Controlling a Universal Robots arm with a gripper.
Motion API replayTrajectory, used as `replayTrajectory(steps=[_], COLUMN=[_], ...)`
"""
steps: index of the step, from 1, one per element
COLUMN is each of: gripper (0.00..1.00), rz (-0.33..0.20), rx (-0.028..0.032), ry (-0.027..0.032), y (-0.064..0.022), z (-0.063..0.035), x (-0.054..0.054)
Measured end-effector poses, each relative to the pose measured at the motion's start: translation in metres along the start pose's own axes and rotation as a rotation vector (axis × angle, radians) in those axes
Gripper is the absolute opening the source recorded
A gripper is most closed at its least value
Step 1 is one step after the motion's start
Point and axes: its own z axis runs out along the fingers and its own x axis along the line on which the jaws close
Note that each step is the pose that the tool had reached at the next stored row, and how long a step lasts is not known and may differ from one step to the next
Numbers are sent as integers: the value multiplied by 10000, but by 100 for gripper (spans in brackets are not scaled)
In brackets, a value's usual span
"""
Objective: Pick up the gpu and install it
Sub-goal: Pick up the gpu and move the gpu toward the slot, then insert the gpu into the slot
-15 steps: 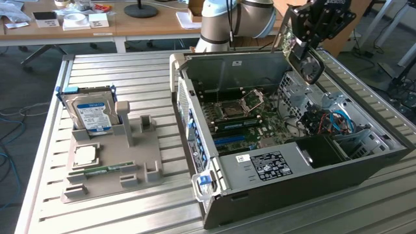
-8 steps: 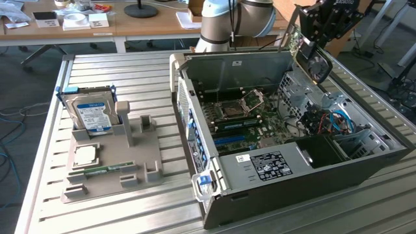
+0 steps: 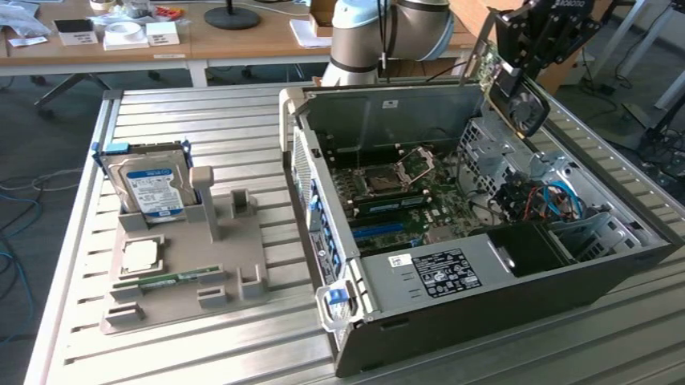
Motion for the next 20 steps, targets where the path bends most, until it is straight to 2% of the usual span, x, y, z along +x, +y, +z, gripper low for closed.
replayTrajectory(steps=[7,20], gripper=[27,27], rz=[0,0], rx=[3,2], ry=[1,0], y=[2,2], z=[39,42], x=[-1,-1])
